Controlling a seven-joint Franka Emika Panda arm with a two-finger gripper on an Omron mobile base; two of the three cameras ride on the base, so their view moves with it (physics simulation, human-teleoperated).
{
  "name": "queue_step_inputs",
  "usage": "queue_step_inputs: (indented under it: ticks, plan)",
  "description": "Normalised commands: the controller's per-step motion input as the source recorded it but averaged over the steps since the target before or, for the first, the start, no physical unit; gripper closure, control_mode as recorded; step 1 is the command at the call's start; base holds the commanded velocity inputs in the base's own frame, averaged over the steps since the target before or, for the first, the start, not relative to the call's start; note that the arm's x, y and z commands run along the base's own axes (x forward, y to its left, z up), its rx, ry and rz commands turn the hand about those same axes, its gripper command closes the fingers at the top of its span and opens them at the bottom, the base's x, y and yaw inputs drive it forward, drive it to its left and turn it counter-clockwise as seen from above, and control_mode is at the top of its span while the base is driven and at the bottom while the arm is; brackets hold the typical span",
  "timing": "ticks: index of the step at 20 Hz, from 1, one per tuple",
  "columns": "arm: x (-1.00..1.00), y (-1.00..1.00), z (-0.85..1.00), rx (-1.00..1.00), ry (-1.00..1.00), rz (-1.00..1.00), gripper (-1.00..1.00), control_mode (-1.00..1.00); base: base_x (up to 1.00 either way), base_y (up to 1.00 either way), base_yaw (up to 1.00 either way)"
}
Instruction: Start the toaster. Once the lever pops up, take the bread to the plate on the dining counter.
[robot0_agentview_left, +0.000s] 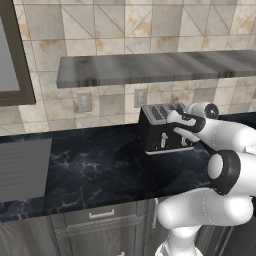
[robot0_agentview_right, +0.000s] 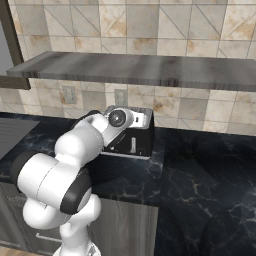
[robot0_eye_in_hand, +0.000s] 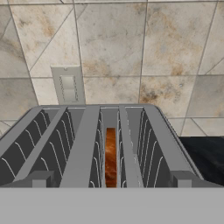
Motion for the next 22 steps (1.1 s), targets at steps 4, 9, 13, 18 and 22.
queue_step_inputs:
  ticks: [4, 9, 13, 18, 22]
  plan:
    - [0.0, 0.0, 0.0, 0.0, 0.0, 0.0, -1.0, -1.0, 0.0, 0.0, 0.0]
    - [0.0, 0.0, 0.0, 0.0, 0.0, 0.0, -1.0, -1.0, 0.0, 0.0, 0.0]
    - [0.0, 0.0, 0.0, 0.0, 0.0, 0.0, -1.0, -1.0, 0.0, 0.0, 0.0]
    - [0.0, 0.0, 0.0, 0.0, 0.0, 0.0, -1.0, -1.0, 0.0, 0.0, 0.0]
    - [0.0, 0.0, 0.0, 0.0, 0.0, 0.0, -1.0, -1.0, 0.0, 0.0, 0.0]
